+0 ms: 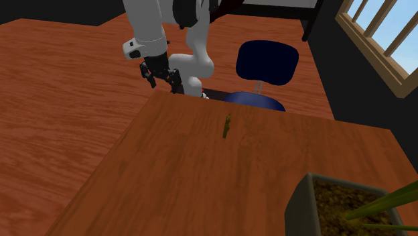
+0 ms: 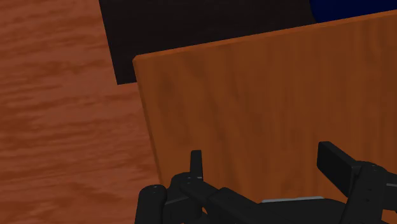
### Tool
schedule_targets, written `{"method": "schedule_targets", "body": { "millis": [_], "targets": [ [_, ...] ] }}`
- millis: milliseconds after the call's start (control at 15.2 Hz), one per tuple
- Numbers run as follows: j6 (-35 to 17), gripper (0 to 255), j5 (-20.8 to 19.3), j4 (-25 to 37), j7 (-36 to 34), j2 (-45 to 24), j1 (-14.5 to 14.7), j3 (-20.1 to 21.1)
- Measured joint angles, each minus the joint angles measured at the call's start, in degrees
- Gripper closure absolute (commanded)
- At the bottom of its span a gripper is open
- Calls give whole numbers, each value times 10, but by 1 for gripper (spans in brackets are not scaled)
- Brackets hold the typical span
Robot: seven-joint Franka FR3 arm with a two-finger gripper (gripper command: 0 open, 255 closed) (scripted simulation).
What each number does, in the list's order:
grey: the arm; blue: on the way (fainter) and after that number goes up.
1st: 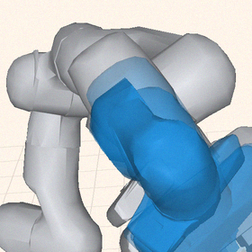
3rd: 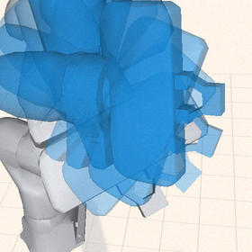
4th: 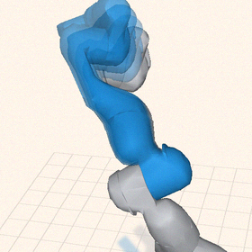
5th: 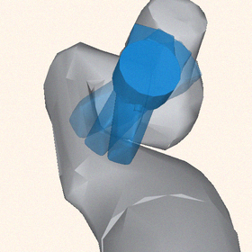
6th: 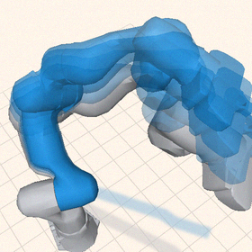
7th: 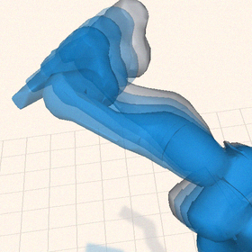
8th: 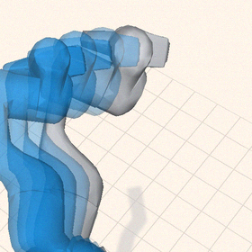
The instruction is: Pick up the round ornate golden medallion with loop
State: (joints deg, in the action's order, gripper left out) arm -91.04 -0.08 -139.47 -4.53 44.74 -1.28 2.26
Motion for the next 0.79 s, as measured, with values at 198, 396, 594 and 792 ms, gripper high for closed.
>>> {"method": "schedule_targets", "body": {
  "millis": [198, 396, 594, 792],
  "targets": [
    [-6, 0, 11, 3, -11, -5, 9, 15],
    [-22, 0, 31, 20, -33, -28, 26, 45],
    [-39, 0, 50, 41, -57, -53, 43, 77],
    [-56, 0, 64, 60, -78, -77, 57, 107]
  ]
}}
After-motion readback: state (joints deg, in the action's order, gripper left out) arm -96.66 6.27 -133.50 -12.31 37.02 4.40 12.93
